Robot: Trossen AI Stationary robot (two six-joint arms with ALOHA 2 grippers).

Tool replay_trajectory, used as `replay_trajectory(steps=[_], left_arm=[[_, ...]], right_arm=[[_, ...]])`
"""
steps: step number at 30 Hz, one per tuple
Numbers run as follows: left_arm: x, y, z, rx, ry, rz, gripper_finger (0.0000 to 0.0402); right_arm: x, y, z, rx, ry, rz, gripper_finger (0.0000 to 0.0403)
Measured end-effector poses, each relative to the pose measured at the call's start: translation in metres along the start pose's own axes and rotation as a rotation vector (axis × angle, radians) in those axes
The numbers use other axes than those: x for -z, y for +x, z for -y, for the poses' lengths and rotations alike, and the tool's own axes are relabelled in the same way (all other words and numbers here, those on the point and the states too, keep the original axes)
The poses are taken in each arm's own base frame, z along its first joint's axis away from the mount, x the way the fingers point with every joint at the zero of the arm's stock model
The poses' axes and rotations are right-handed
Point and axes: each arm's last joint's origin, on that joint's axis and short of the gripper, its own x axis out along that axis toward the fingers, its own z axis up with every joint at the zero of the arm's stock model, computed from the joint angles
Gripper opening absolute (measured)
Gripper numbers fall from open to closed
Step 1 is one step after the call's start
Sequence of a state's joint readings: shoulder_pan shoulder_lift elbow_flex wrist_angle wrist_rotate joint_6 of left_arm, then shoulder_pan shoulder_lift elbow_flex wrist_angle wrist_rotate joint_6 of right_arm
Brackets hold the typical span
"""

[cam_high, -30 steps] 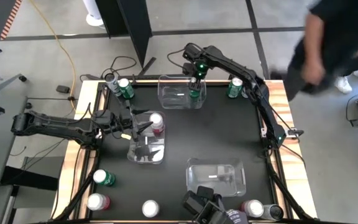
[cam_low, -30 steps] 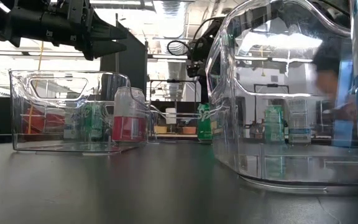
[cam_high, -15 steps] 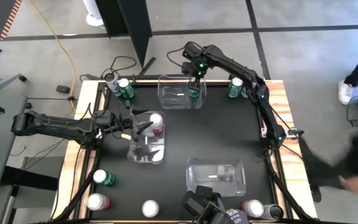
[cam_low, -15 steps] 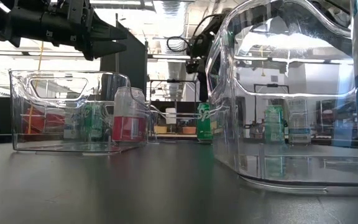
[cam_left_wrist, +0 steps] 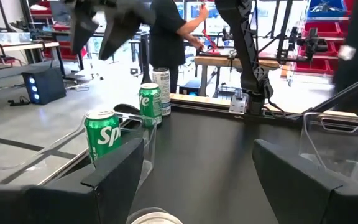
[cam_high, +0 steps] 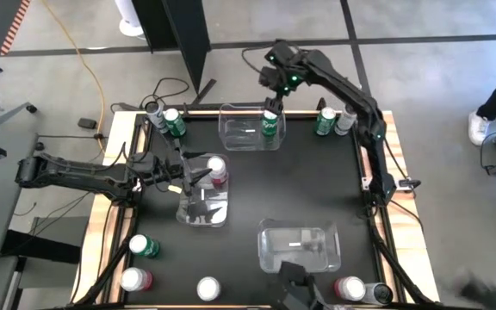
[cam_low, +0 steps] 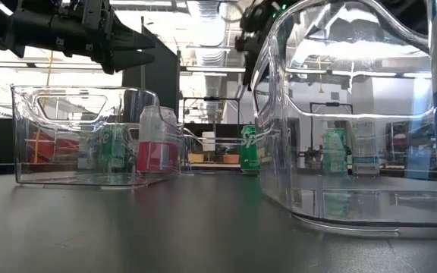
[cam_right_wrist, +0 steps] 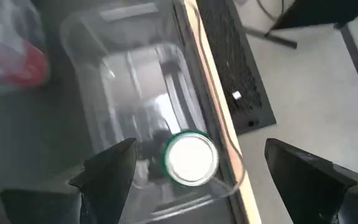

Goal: Sort soda cans
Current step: Put the green soda can into the top transparent bin

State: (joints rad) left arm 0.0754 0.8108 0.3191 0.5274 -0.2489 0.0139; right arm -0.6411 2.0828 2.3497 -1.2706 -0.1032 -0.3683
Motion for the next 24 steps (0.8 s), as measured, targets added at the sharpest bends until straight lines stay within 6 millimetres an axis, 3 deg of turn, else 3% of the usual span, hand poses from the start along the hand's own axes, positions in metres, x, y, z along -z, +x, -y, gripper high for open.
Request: replay_trajectory(steps=[4, 13, 19, 24], left_arm=[[0.0, 0.0, 0.0, 0.0, -0.003, 0.0, 0.0295], [0.0, 0.0, 0.0, 0.0, -0.022, 0.0, 0.0295], [0.0, 0.0, 0.0, -0.001, -0.034, 0.0, 0.0295], [0.0, 0.0, 0.0, -0.001, -0.037, 0.0, 0.0295]], right_arm=[[-0.007, -0.011, -0.02, -0.061, 0.008, 0.066, 0.035], [-0.014, 0.024, -0.113, -0.167, -0.175, 0.176, 0.0296], [0.012, 0.028, -0.166, -0.177, -0.24, 0.194, 0.0276], [0.044, 0.013, -0.187, -0.151, -0.229, 0.24, 0.0265]])
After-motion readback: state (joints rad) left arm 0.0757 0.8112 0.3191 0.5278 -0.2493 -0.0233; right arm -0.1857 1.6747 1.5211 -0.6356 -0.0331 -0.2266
